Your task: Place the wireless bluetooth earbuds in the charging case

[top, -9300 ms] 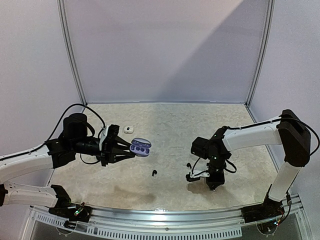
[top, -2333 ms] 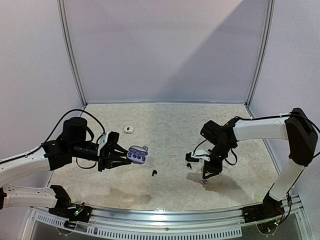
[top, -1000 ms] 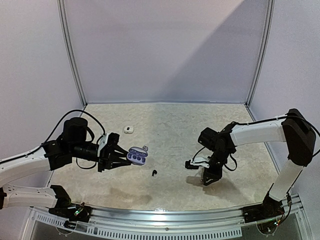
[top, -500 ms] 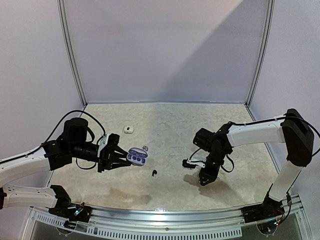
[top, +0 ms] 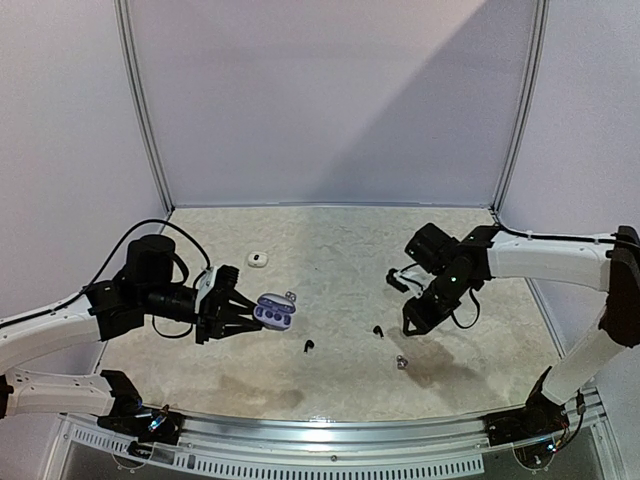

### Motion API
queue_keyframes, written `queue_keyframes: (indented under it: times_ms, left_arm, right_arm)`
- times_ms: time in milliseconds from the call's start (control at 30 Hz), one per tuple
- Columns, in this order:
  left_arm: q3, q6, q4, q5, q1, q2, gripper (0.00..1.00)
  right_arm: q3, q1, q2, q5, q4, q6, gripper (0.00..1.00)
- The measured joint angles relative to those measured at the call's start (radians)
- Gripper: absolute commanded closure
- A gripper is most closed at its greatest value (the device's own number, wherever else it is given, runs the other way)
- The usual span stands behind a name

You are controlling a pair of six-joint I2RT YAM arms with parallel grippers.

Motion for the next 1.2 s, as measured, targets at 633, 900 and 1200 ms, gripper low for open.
queue_keyframes:
  times_ms: [633,900,1200]
  left_arm:
    - [-0.015,-0.042,0.086,0.0,0.0,0.0,1.0]
    - [-0.016,-0.04,0.087,0.0,0.0,0.0,1.0]
    - [-0.017,-0.039,0.088,0.0,0.0,0.0,1.0]
  right_arm:
    - [-0.283,-0.026,-0.059,-0.053,0.323,0.557,0.69]
    - [-0.297,0.005,-0.041,-0.081,0.357,0.575,0.72]
    - [-0.298,0.037,-0.016,-0.082,0.357,0.589,0.73]
